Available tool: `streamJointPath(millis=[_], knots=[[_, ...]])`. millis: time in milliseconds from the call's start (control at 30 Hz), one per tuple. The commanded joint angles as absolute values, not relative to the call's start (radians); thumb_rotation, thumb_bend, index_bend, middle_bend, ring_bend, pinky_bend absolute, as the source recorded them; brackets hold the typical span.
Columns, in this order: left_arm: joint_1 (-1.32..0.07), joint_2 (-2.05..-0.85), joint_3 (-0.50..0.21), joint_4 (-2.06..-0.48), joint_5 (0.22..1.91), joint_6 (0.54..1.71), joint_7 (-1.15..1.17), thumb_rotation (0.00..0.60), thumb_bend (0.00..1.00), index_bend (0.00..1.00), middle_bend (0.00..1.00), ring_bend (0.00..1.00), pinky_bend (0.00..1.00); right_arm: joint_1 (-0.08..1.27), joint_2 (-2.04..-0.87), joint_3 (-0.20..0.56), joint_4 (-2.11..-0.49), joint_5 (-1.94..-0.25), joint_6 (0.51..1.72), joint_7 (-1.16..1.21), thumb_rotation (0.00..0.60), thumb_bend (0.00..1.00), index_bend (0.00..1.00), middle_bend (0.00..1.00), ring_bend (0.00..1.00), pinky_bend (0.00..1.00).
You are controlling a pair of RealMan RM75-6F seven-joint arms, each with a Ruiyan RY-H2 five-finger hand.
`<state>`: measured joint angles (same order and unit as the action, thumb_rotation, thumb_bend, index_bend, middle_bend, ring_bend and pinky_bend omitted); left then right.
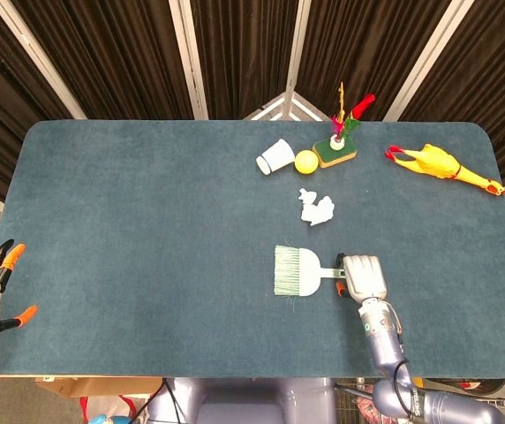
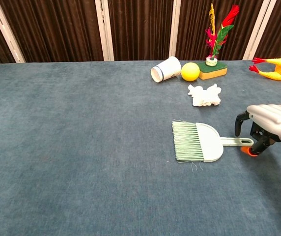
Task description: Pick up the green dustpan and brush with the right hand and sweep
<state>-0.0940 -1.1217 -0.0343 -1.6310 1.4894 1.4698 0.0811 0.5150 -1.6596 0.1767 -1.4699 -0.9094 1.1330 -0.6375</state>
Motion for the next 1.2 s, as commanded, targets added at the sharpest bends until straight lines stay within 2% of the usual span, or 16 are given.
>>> streamJointPath(millis=[33,167,233,367,467,633,900,1200], knots=[[-0.094,-1.122,-0.034,-1.631,1.491,1.470,0.081,0.600,0.00,0.00,0.00,0.00,0.02,0.521,-1.673,0.174,-1.449,-0.902,1.128,-0.643,0.600,0.33,0.45,0.94,0.98,0.85],[-0.094,-1.121,-0.033,-1.632,1.493,1.471,0.080,0.600,0.00,0.00,0.00,0.00,0.02,0.525,-1.688,0.176,-1.427,-0.888,1.123,-0.644,0.600,0.33,0.46,0.94,0.98,0.85],[-0.094,-1.121,-0.033,-1.631,1.491,1.470,0.079,0.600,0.00,0.00,0.00,0.00,0.02,0.526,-1.691,0.174,-1.419,-0.884,1.122,-0.647,0.600,0.34,0.50,0.94,0.98,0.85],[-0.095,-1.120,-0.033,-1.630,1.491,1.468,0.076,0.600,0.00,0.00,0.00,0.00,0.02,0.526,-1.691,0.171,-1.414,-0.873,1.119,-0.652,0.600,0.45,0.66,0.94,0.98,0.85],[-0.095,-1.121,-0.033,-1.630,1.492,1.468,0.076,0.600,0.00,0.00,0.00,0.00,0.02,0.525,-1.682,0.167,-1.423,-0.880,1.122,-0.653,0.600,0.53,0.71,0.94,0.98,0.85],[-0.096,-1.121,-0.032,-1.631,1.490,1.466,0.077,0.600,0.00,0.00,0.00,0.00,0.02,0.523,-1.650,0.176,-1.459,-0.908,1.141,-0.633,0.600,0.58,0.73,0.94,0.98,0.85],[-0.096,-1.121,-0.034,-1.632,1.489,1.466,0.079,0.600,0.00,0.00,0.00,0.00,0.02,0.535,-1.529,0.215,-1.570,-0.948,1.172,-0.645,0.600,0.59,0.76,0.94,0.98,0.85],[-0.098,-1.120,-0.035,-1.633,1.484,1.461,0.076,0.600,0.00,0.00,0.00,0.00,0.02,0.579,-1.445,0.281,-1.662,-0.900,1.167,-0.695,0.600,0.60,0.76,0.94,0.98,0.85]])
